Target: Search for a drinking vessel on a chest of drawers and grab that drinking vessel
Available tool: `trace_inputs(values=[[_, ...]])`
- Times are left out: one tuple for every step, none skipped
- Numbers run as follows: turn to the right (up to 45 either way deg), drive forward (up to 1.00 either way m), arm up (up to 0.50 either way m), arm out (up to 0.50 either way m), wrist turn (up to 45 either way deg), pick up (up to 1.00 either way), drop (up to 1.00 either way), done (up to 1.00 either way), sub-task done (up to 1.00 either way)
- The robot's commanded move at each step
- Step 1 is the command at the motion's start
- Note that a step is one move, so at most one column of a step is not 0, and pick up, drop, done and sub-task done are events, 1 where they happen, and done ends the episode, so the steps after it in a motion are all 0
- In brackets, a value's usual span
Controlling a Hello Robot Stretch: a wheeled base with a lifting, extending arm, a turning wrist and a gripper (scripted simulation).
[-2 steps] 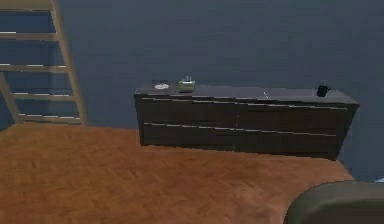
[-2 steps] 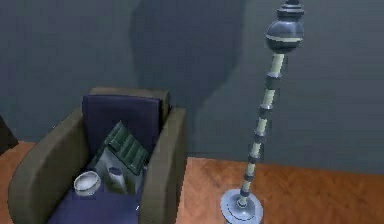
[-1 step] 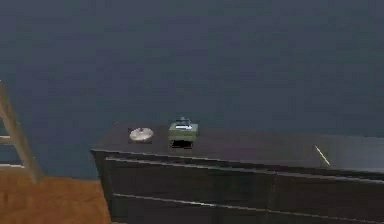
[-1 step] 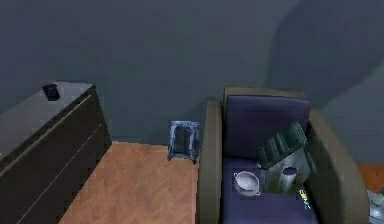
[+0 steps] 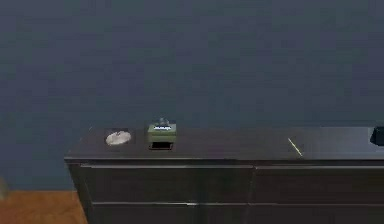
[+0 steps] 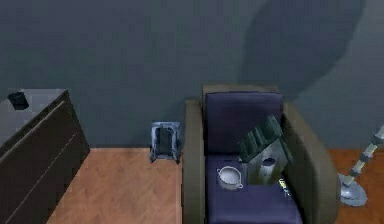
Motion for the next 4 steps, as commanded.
trace_inputs(values=[[0.0,0.05,0.0,0.0,0.0,0.0,0.0,0.0,0.0],[27.0,0.0,0.0,0.0,0.0,0.0,0.0,0.0,0.0],[0.0,0.2,0.0,0.0,0.0,0.0,0.0,0.0,0.0],[18.0,0.0,0.0,0.0,0.0,0.0,0.0,0.0,0.0]])
